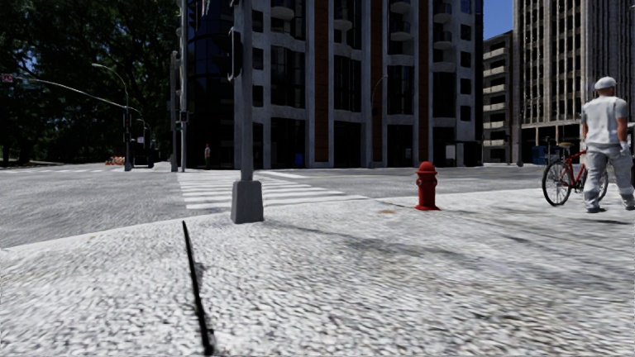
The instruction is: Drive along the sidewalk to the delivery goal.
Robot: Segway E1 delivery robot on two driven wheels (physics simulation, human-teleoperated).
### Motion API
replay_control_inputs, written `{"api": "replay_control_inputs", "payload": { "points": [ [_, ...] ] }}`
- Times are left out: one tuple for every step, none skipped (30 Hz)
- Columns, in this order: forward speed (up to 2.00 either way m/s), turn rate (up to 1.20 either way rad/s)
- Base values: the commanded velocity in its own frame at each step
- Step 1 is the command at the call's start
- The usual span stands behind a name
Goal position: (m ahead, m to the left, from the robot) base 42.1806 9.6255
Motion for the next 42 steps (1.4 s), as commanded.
{"api": "replay_control_inputs", "payload": {
  "points": [
    [2.00, 0.00],
    [2.00, 0.00],
    [2.00, 0.00],
    [2.00, 0.00],
    [2.00, 0.00],
    [2.00, 0.00],
    [2.00, 0.00],
    [2.00, 0.00],
    [2.00, 0.00],
    [2.00, 0.00],
    [2.00, 0.00],
    [2.00, 0.00],
    [2.00, 0.00],
    [2.00, 0.00],
    [2.00, 0.00],
    [2.00, 0.00],
    [2.00, 0.00],
    [2.00, 0.00],
    [2.00, 0.00],
    [2.00, 0.00],
    [2.00, 0.00],
    [2.00, 0.00],
    [2.00, 0.00],
    [2.00, 0.00],
    [2.00, 0.00],
    [2.00, 0.00],
    [2.00, 0.00],
    [2.00, 0.00],
    [2.00, 0.00],
    [2.00, 0.00],
    [2.00, 0.00],
    [2.00, 0.00],
    [2.00, 0.00],
    [2.00, 0.00],
    [2.00, 0.00],
    [2.00, 0.00],
    [2.00, 0.00],
    [2.00, -0.09],
    [2.00, -0.29],
    [2.00, -0.36],
    [2.00, -0.38],
    [2.00, -0.38]
  ]
}}
